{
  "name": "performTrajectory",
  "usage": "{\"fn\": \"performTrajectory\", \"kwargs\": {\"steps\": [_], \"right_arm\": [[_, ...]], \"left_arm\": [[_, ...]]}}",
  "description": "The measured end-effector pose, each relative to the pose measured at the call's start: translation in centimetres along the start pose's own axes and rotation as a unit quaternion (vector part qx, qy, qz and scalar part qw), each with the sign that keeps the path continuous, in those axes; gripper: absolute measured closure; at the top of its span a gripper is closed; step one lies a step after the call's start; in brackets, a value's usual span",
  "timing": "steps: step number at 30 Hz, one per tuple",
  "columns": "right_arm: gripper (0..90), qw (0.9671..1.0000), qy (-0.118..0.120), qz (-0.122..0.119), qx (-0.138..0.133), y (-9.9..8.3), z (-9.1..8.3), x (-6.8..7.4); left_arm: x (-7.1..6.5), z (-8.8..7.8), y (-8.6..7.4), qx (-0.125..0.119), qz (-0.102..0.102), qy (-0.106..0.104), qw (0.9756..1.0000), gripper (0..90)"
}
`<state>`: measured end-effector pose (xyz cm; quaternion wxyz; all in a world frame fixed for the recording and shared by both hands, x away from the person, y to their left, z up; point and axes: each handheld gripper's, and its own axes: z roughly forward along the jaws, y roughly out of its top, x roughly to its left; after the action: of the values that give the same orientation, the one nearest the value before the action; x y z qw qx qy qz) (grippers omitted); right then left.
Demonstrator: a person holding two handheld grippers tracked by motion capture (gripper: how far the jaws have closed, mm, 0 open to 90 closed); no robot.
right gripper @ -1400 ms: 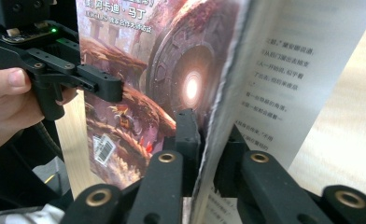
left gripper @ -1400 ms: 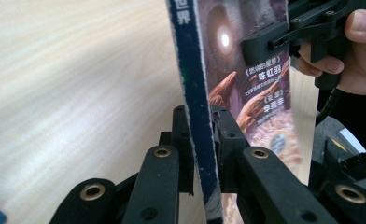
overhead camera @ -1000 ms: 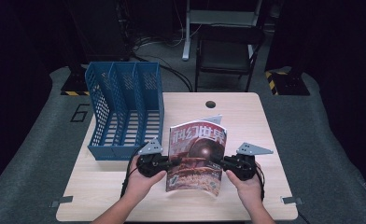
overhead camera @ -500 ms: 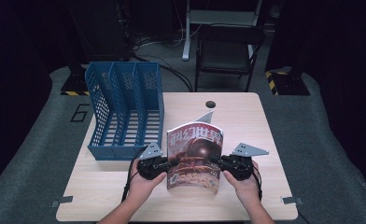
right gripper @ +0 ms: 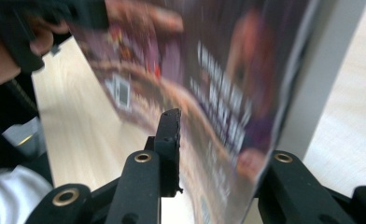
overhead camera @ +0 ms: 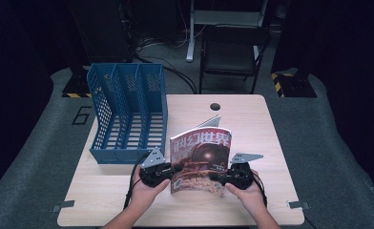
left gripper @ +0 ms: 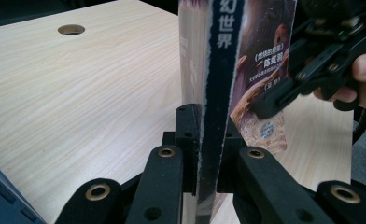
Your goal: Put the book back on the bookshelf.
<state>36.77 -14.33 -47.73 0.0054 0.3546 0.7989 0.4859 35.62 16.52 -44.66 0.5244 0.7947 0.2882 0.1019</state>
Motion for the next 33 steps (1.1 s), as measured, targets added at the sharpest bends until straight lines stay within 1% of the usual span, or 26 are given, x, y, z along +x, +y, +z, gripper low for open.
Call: {"fn": "performTrajectory", "kwargs": {"steps": [2, 4, 5, 6, 7, 9, 10, 11, 12, 13, 14, 16, 17, 18, 19, 20, 21, 22, 23, 24, 26, 27, 28, 29, 31, 33], "right_arm": [[69.2, 0.9999, 0.0, 0.003, 0.016, -0.3, 0.4, -0.2], [70.4, 0.9997, -0.003, -0.002, 0.025, -0.5, 0.7, -0.4], [70.7, 0.9996, -0.003, 0.005, 0.026, -0.5, 0.7, -0.5], [71.7, 0.9996, -0.002, 0.009, 0.026, -0.6, 0.8, -0.6], [73.4, 0.9997, 0.002, 0.007, 0.023, -0.6, 0.8, -0.7], [80.5, 0.9996, 0.007, 0.012, 0.023, -0.6, 0.8, -0.8], [83.9, 0.9995, 0.012, 0.014, 0.023, -0.5, 0.8, -0.7], [85.6, 0.9996, 0.009, 0.005, 0.026, -0.3, 0.8, -0.3], [85.6, 0.9996, 0.009, 0.005, 0.026, -0.3, 0.8, -0.3], [85.7, 0.9996, 0.002, -0.001, 0.029, -0.2, 0.8, -0.1], [85.8, 0.9996, -0.004, -0.001, 0.027, -0.1, 0.9, 0.1], [85.8, 0.9996, -0.005, -0.001, 0.027, -0.1, 0.9, 0.2], [85.9, 0.9997, -0.011, -0.007, 0.022, 0.0, 1.0, 0.2], [85.9, 0.9997, -0.011, -0.007, 0.022, 0.0, 1.0, 0.2], [85.9, 0.9997, -0.02, -0.003, 0.016, 0.1, 1.0, 0.3], [85.9, 0.9997, -0.02, -0.003, 0.016, 0.1, 1.0, 0.3], [85.9, 0.9996, -0.026, -0.009, 0.006, 0.2, 1.0, 0.3], [85.9, 0.9996, -0.026, -0.009, 0.006, 0.2, 1.0, 0.3], [85.9, 0.9995, -0.031, -0.011, 0.0, 0.3, 1.0, 0.4], [85.9, 0.9993, -0.037, -0.007, -0.007, 0.3, 1.0, 0.6], [85.8, 0.9988, -0.043, -0.016, -0.02, 0.4, 1.0, 0.7], [85.8, 0.9985, -0.046, -0.019, -0.024, 0.4, 1.0, 0.7], [85.8, 0.9977, -0.056, -0.02, -0.032, 0.5, 1.2, 0.9], [85.8, 0.9977, -0.056, -0.02, -0.032, 0.5, 1.2, 0.9], [85.8, 0.9971, -0.066, -0.021, -0.032, 0.6, 1.7, 0.9], [85.8, 0.9968, -0.069, -0.022, -0.033, 0.6, 1.8, 0.9]], "left_arm": [[0.1, -0.1, 0.0, 0.001, 0.0, -0.003, 1.0, 83.9], [0.1, -0.1, -0.1, -0.002, -0.009, -0.004, 1.0, 84.0], [0.2, -0.1, -0.1, -0.001, -0.012, -0.007, 0.9999, 84.0], [0.3, -0.2, -0.1, 0.002, -0.008, -0.008, 0.9999, 84.0], [0.3, -0.2, -0.1, 0.002, -0.012, -0.007, 0.9999, 84.0], [0.4, -0.2, -0.1, 0.003, -0.023, -0.01, 0.9997, 84.0], [0.5, -0.2, -0.1, 0.002, -0.02, -0.008, 0.9998, 84.0], [0.5, -0.3, -0.1, 0.004, -0.022, -0.009, 0.9997, 84.0], [0.5, -0.3, -0.1, 0.007, -0.022, -0.012, 0.9997, 84.0], [0.4, -0.4, -0.1, 0.007, -0.025, -0.011, 0.9996, 84.0], [0.5, -0.4, 0.0, 0.006, -0.021, -0.012, 0.9997, 84.0], [0.5, -0.5, 0.0, 0.006, -0.02, -0.015, 0.9997, 84.0], [0.4, -0.5, 0.1, 0.004, -0.021, -0.016, 0.9996, 84.0], [0.3, -0.6, 0.2, 0.002, -0.021, -0.017, 0.9996, 84.0], [0.2, -0.6, 0.2, 0.001, -0.019, -0.02, 0.9996, 84.0], [0.1, -0.7, 0.3, 0.0, -0.019, -0.021, 0.9996, 84.0], [0.1, -0.8, 0.4, -0.002, -0.012, -0.019, 0.9998, 84.0], [0.0, -0.8, 0.5, -0.005, -0.006, -0.018, 0.9998, 84.0], [-0.2, -0.9, 0.6, -0.007, -0.004, -0.017, 0.9998, 84.0], [-0.3, -1.0, 0.7, -0.008, -0.002, -0.018, 0.9998, 84.0], [-0.4, -1.2, 0.9, -0.012, 0.011, -0.014, 0.9998, 84.0], [-0.6, -1.2, 0.9, -0.013, 0.01, -0.015, 0.9997, 84.0], [-0.7, -1.2, 0.8, -0.012, 0.015, -0.011, 0.9998, 83.9], [-0.7, -1.2, 0.8, -0.01, 0.018, -0.01, 0.9997, 83.9], [-0.9, -1.2, 0.7, -0.006, 0.022, -0.006, 0.9997, 83.9], [-0.9, -1.2, 0.6, -0.006, 0.023, -0.003, 0.9997, 83.9]]}}
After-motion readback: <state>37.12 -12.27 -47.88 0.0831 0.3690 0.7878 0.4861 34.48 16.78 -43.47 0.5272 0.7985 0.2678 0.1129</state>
